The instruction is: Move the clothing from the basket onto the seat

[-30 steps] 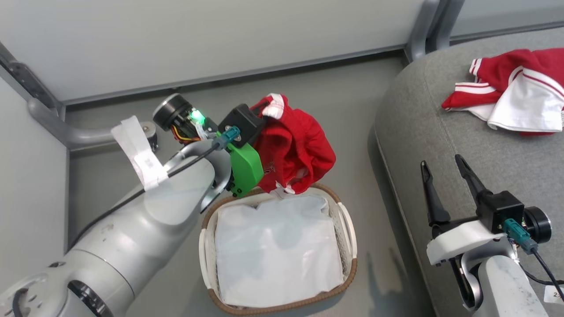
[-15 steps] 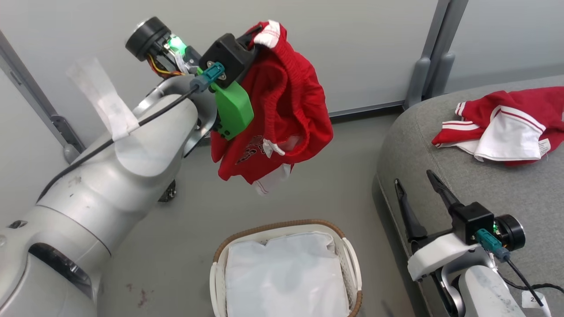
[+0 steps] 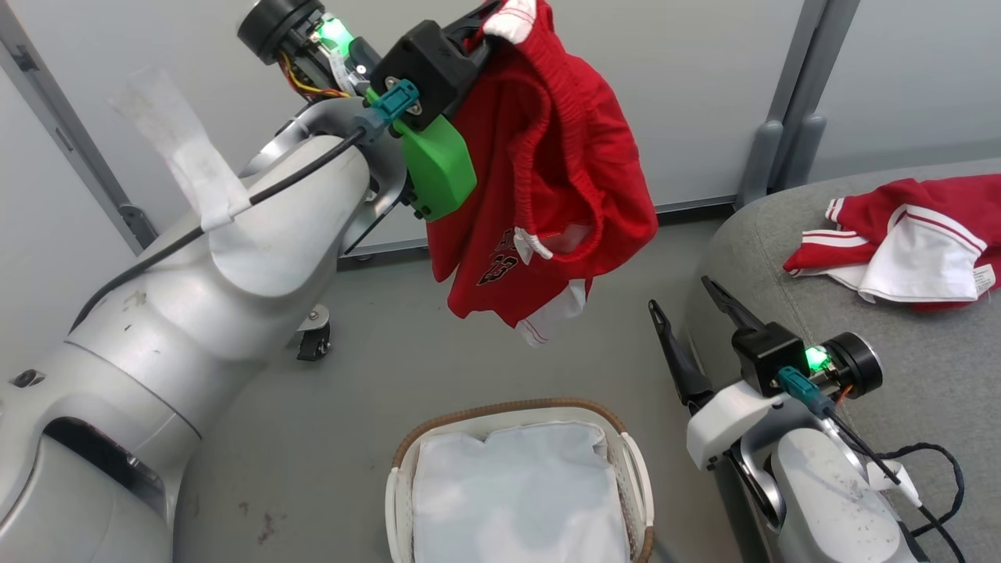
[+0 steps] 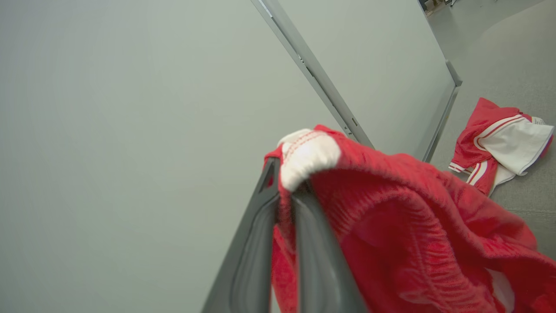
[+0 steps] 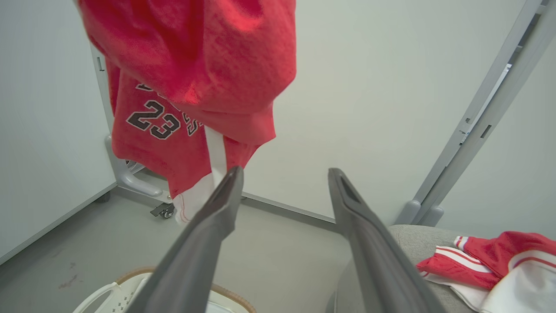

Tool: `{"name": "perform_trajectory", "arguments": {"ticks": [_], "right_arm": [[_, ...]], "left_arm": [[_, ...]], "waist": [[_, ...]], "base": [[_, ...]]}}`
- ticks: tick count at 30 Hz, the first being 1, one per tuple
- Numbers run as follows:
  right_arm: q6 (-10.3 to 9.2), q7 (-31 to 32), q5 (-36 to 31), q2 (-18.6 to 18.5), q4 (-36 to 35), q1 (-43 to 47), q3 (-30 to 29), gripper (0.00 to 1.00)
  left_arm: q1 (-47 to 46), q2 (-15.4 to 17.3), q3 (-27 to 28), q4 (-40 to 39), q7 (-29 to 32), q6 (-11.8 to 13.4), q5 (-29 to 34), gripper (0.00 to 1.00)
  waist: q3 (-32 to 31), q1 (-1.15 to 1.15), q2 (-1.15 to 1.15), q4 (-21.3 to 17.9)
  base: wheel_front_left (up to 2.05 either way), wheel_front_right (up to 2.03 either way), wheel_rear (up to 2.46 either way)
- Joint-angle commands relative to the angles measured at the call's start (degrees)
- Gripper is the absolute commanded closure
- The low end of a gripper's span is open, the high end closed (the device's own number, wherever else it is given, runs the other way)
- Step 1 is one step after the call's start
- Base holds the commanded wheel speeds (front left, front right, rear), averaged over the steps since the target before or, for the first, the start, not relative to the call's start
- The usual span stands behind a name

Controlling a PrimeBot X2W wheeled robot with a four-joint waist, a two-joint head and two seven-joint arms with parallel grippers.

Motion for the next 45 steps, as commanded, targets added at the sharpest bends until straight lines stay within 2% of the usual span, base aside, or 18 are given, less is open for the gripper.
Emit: {"name": "perform_trajectory", "arguments": {"ticks": [1,12,24,29,30,31,32,33,45], "right_arm": [[-0.08,-0.29,-0.65,-0.21,1.15,-1.29,0.03,0.00],[-0.08,-0.29,-1.10,-0.22,5.76,-8.46,3.27,0.00],[-0.08,-0.29,0.67,-0.18,-0.52,-11.13,6.97,0.00],[-0.08,-0.29,1.10,-0.18,-0.36,-12.00,8.09,0.00],[-0.08,-0.29,1.35,-0.19,-0.15,-12.34,8.26,0.44],[-0.08,-0.29,1.71,-0.19,-0.15,-12.59,8.37,0.64],[-0.08,-0.29,2.13,-0.19,-0.19,-12.69,8.49,0.93],[-0.08,-0.29,2.43,-0.19,-0.32,-12.63,8.58,1.00],[-0.08,-0.29,3.13,-0.19,-1.21,-12.48,7.92,1.00]], "left_arm": [[-1.02,-0.38,0.00,-0.61,-0.20,0.14,0.65,1.00],[-0.30,-1.02,-0.69,-5.19,-0.21,-0.04,0.29,1.00],[1.51,-0.36,-1.96,-6.88,0.02,-0.18,-0.63,1.00],[1.80,-0.89,-2.40,-7.13,0.14,-0.21,-1.29,1.00],[1.97,-0.93,-2.45,-7.11,0.12,-0.23,-1.55,1.00],[2.10,-0.92,-2.46,-7.07,0.11,-0.24,-1.73,1.00],[2.31,-0.85,-2.42,-6.91,0.13,-0.25,-2.07,1.00],[2.46,-0.76,-2.44,-6.80,0.13,-0.25,-2.30,1.00],[4.84,0.15,-1.98,-5.27,-0.01,-0.31,-4.56,1.00]], "waist": [[0.01,0.00,0.00,0.57],[0.17,0.00,0.00,2.44],[0.35,0.00,0.00,2.73],[0.38,0.00,0.00,2.99],[0.41,0.00,0.00,3.08],[0.45,0.00,0.00,3.15],[0.50,0.00,0.00,3.23],[0.55,0.00,0.00,3.27],[1.32,0.00,0.00,3.19]], "base": [[0.00,0.00,0.00],[0.00,0.00,0.00],[0.00,0.00,0.00],[0.00,0.00,0.00],[0.00,0.00,0.00],[0.00,0.00,0.00],[0.00,0.00,0.00],[0.00,0.00,0.00],[0.00,0.00,0.00]]}}
